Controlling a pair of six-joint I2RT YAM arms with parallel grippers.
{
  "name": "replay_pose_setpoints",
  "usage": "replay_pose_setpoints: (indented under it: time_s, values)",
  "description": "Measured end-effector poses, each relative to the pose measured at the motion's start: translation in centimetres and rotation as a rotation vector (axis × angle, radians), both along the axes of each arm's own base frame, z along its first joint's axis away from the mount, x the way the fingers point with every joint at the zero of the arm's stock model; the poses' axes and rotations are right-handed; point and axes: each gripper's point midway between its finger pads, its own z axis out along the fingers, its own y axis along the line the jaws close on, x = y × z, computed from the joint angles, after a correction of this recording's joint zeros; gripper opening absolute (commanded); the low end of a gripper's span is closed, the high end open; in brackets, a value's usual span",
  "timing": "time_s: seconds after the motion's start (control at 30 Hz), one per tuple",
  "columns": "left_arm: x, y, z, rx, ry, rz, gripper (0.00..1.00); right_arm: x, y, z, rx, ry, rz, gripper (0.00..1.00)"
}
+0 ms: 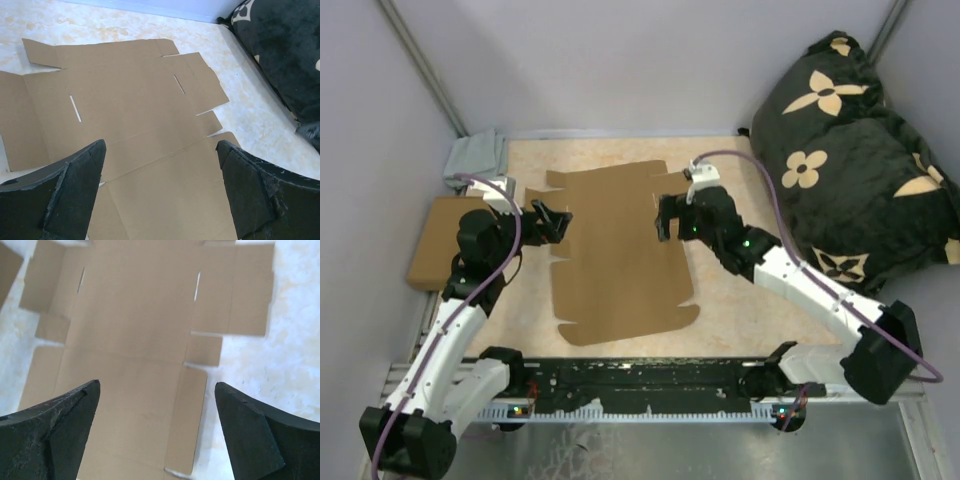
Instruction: Fold the paper box
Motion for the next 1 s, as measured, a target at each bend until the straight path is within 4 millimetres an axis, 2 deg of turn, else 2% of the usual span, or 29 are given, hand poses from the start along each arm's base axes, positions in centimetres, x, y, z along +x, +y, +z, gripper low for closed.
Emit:
replay_pose_setpoints:
  time_s: [0.13,0.27,0.37,0.47,0.67,0.77,0.87,1.0]
  values:
    - [0.4,0.6,-0.6,0.014,0.016,0.037,0.96,3.3,0.5,3.2,-0.010,-0.014,-0.038,0.99]
    - [1.6,1.2,-2.6,0.037,0.085,0.081,0.94,7.7,2.6,6.7,-0.012,-0.032,-0.051,0.99]
    - [2.6,1.3,-3.9,0.052,0.136,0.103,0.93,11.3,3.4,7.7,-0.019,-0.010,-0.063,0.99]
    - [3.8,1.4,-3.9,0.057,0.159,0.121,0.93,14.1,3.5,7.4,-0.024,0.028,-0.070,0.99]
    - [5.8,2.0,-2.4,0.065,0.176,0.180,0.92,18.4,1.7,3.9,-0.033,0.154,-0.095,0.99]
    - [5.9,2.2,-3.1,0.063,0.205,0.199,0.92,19.2,0.2,1.2,-0.041,0.232,-0.122,0.99]
    - [5.4,2.3,-5.4,0.058,0.258,0.212,0.91,18.7,-1.4,-2.2,-0.064,0.317,-0.143,0.99]
    - [3.7,2.6,-11.0,0.060,0.397,0.228,0.90,16.1,-2.6,-8.7,-0.113,0.453,-0.147,0.98]
